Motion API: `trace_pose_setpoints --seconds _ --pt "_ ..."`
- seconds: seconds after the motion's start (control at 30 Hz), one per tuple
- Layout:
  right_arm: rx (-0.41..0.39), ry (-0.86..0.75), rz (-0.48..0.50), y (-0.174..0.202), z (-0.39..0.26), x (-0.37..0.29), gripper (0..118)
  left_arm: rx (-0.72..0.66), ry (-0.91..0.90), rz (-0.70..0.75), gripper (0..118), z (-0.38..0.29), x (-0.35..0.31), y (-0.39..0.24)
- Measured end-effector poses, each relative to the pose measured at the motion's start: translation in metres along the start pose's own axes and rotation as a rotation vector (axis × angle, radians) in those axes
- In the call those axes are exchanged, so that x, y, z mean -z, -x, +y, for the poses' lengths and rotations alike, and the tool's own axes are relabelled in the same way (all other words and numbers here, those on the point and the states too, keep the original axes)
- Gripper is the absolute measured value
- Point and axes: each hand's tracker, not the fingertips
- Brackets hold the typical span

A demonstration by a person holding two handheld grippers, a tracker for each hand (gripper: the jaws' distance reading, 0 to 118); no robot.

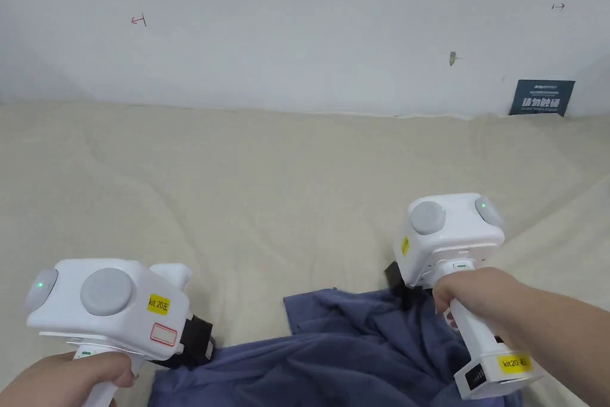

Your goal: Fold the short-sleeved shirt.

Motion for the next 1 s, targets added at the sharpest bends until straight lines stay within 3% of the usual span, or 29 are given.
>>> trace_pose_setpoints --seconds 0.03,0.1,0.17,0.23,0.33,0.43,0.63,0.77,1.0 --pt "-0.014 -0.016 -0.126 -0.008 -0.006 -0.009 5 -0.002 0.002 -0.001 10 -0.001 0.0 0.001" --pt "0.102 -0.03 0.107 -0.034 0.0 -0.027 5 -0.018 -0.014 0.005 10 -0.004 -0.006 0.003" --pt "0.205 -0.058 0.166 -0.056 -0.002 -0.05 5 -0.041 -0.053 0.009 10 -0.008 -0.019 0.003" --pt "0.246 -0.067 0.226 -0.075 -0.009 -0.073 5 -0.04 -0.077 0.008 10 -0.01 -0.037 0.0" --pt "0.221 -0.152 0.184 -0.085 -0.026 -0.118 5 -0.024 -0.106 0.025 10 -0.011 -0.066 -0.008" --pt "0.192 -0.232 0.234 -0.101 -0.036 -0.165 6 -0.009 -0.174 0.037 10 -0.013 -0.1 -0.016" --pt "0.237 -0.443 0.294 -0.138 -0.082 -0.273 5 -0.036 -0.355 0.04 10 -0.016 -0.189 -0.034" --pt "0.214 -0.583 0.327 -0.164 -0.105 -0.34 5 0.018 -0.495 0.019 10 -0.014 -0.258 -0.052" --pt "0.259 -0.69 0.347 -0.181 -0.091 -0.429 6 0.083 -0.613 0.033 10 0.028 -0.346 -0.088"
